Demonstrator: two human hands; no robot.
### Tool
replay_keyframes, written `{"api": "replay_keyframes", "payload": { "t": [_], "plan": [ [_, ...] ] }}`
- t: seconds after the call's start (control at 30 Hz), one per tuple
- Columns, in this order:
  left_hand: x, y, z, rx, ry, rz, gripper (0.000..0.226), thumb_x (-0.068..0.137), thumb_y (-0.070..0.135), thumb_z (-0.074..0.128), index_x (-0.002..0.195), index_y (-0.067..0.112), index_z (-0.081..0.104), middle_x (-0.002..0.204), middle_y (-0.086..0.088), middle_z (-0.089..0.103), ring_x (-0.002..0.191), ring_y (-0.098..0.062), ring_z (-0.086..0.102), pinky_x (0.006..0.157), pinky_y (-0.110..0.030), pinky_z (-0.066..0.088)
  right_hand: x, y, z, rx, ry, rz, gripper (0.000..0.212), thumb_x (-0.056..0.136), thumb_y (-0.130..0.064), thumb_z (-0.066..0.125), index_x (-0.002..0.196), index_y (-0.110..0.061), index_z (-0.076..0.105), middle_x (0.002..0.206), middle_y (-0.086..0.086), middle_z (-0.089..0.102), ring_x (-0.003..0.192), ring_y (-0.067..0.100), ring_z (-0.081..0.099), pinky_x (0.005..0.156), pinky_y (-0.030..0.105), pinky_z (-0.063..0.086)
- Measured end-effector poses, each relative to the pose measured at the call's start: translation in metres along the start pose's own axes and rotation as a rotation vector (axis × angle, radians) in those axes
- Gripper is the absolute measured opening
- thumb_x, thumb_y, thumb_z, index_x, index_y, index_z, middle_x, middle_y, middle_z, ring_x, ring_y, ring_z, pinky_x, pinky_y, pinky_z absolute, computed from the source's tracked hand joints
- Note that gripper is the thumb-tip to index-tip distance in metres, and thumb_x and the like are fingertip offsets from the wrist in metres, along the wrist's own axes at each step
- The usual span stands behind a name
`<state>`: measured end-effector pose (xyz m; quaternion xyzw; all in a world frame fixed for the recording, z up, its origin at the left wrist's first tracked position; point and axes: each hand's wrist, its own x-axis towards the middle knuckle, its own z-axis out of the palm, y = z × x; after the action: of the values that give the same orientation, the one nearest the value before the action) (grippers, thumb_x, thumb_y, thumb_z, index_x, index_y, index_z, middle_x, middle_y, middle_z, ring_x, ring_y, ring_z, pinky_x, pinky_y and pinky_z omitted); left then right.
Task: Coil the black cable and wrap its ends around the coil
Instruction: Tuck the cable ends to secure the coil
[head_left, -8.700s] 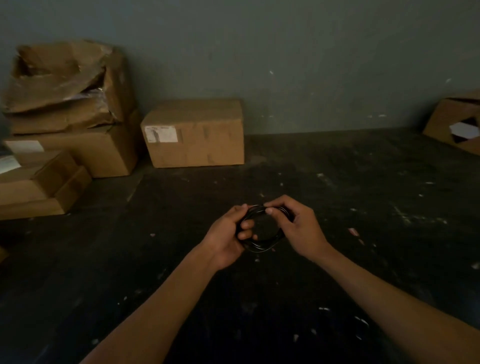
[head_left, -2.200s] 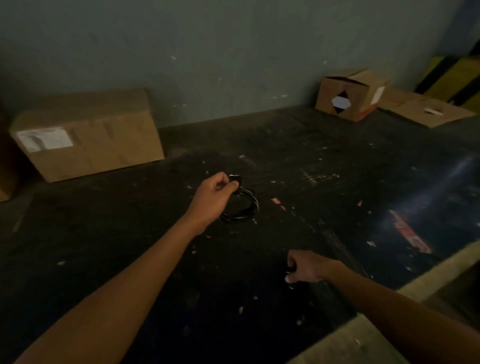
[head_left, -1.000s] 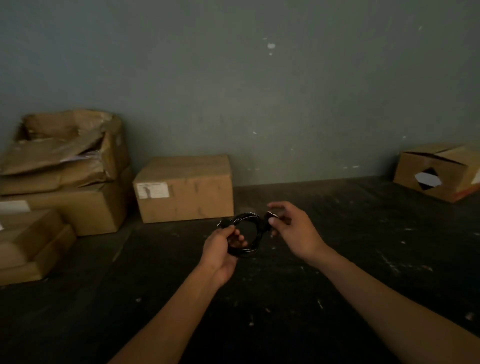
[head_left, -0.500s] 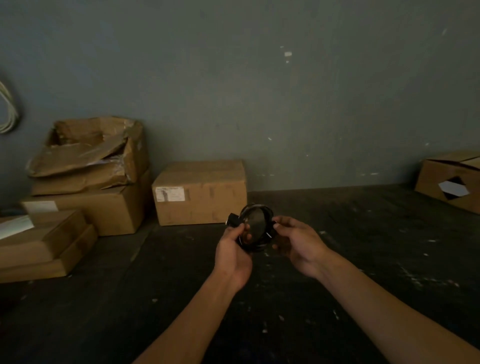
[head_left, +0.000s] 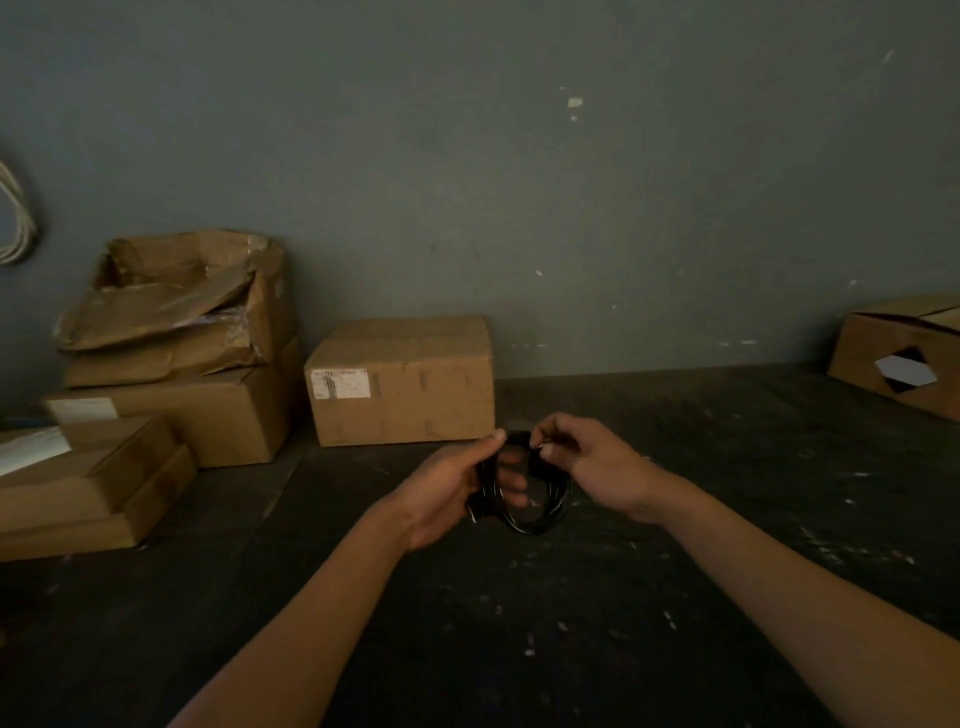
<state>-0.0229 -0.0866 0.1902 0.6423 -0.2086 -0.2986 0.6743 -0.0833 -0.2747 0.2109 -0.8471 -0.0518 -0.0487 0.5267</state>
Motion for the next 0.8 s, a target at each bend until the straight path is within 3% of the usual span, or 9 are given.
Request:
{"api": "replay_keyframes", "payload": {
  "t": [0.1, 0.17, 0.23, 0.3, 0.37, 0.47, 0.57, 0.7, 0.8],
  "plan": [
    [-0.001, 0.012, -0.001, 0.147, -0.027, -0.037, 0.046, 0.093, 0.049, 0.047, 0.118, 0.015, 0.064, 0.096, -0.011, 0.072, 0.095, -0.027, 0.07, 0.096, -0.044, 0.047, 0.001, -0.007, -0.003, -0.129, -0.102, -0.049, 0.019, 0.097, -0.007, 0.049, 0.094, -0.023, 0.059, 0.095, -0.003, 0.061, 0.094, 0.011, 0.058, 0.081, 0.024, 0.047],
    [0.0, 0.017, 0.002, 0.194, -0.023, -0.048, 0.047, 0.094, 0.048, 0.048, 0.122, 0.011, 0.059, 0.104, -0.01, 0.072, 0.096, -0.025, 0.07, 0.097, -0.044, 0.048, 0.001, -0.01, -0.004, -0.178, -0.17, -0.072, 0.017, 0.096, -0.006, 0.051, 0.095, -0.021, 0.059, 0.094, -0.004, 0.062, 0.093, 0.008, 0.059, 0.085, 0.024, 0.049],
    [0.004, 0.017, 0.005, 0.206, 0.056, -0.026, 0.051, 0.092, 0.044, 0.057, 0.128, 0.011, 0.042, 0.113, -0.007, 0.066, 0.1, -0.023, 0.068, 0.101, -0.045, 0.045, 0.001, -0.013, -0.004, -0.193, -0.221, -0.081, 0.018, 0.096, -0.005, 0.052, 0.094, -0.021, 0.059, 0.093, -0.007, 0.062, 0.092, 0.004, 0.06, 0.085, 0.021, 0.049],
    [0.005, 0.016, 0.006, 0.305, 0.111, 0.026, 0.049, 0.092, 0.039, 0.059, 0.129, 0.011, 0.042, 0.114, -0.005, 0.062, 0.104, -0.019, 0.063, 0.104, -0.044, 0.043, 0.001, -0.014, -0.005, -0.207, -0.235, -0.08, 0.018, 0.096, -0.005, 0.053, 0.094, -0.021, 0.06, 0.092, -0.009, 0.062, 0.091, 0.001, 0.06, 0.085, 0.02, 0.049],
    [0.004, 0.016, 0.006, 0.384, 0.034, 0.038, 0.039, 0.097, 0.036, 0.05, 0.122, 0.006, 0.055, 0.107, -0.007, 0.066, 0.098, -0.017, 0.066, 0.098, -0.041, 0.049, 0.002, -0.012, -0.006, -0.23, -0.217, -0.08, 0.014, 0.096, -0.005, 0.053, 0.099, -0.017, 0.061, 0.093, -0.007, 0.063, 0.092, 0.002, 0.06, 0.088, 0.022, 0.049],
    [0.001, 0.017, 0.006, 0.349, -0.026, 0.01, 0.03, 0.101, 0.026, 0.044, 0.114, 0.002, 0.058, 0.088, -0.005, 0.064, 0.08, -0.013, 0.065, 0.078, -0.029, 0.053, 0.003, -0.008, -0.008, -0.218, -0.184, -0.07, 0.015, 0.095, -0.006, 0.053, 0.1, -0.017, 0.063, 0.095, -0.005, 0.064, 0.095, 0.007, 0.062, 0.09, 0.027, 0.051],
    [0.003, 0.013, 0.005, 0.199, -0.067, -0.043, 0.015, 0.099, 0.015, 0.048, 0.108, 0.007, 0.057, 0.085, -0.005, 0.062, 0.076, -0.014, 0.064, 0.079, -0.033, 0.052, 0.003, -0.006, -0.009, -0.217, -0.153, -0.064, 0.018, 0.095, -0.009, 0.054, 0.093, -0.025, 0.062, 0.096, -0.002, 0.066, 0.098, 0.015, 0.063, 0.089, 0.032, 0.052],
    [0.007, -0.001, 0.011, 0.059, 0.014, -0.074, 0.022, 0.1, 0.008, 0.045, 0.119, 0.003, 0.053, 0.082, -0.006, 0.053, 0.064, -0.011, 0.054, 0.075, -0.034, 0.057, 0.004, -0.007, -0.009, -0.193, -0.028, -0.093, 0.019, 0.096, -0.007, 0.051, 0.093, -0.024, 0.061, 0.096, -0.003, 0.062, 0.098, 0.016, 0.06, 0.082, 0.026, 0.05],
    [0.01, -0.011, 0.02, 0.046, 0.088, -0.077, 0.028, 0.102, 0.011, 0.038, 0.125, 0.013, 0.054, 0.077, -0.003, 0.047, 0.059, -0.01, 0.045, 0.07, -0.034, 0.053, 0.006, -0.007, -0.01, -0.194, 0.062, -0.133, 0.017, 0.094, -0.005, 0.053, 0.095, -0.02, 0.062, 0.097, -0.001, 0.064, 0.099, 0.017, 0.06, 0.084, 0.026, 0.049]
  ]
}}
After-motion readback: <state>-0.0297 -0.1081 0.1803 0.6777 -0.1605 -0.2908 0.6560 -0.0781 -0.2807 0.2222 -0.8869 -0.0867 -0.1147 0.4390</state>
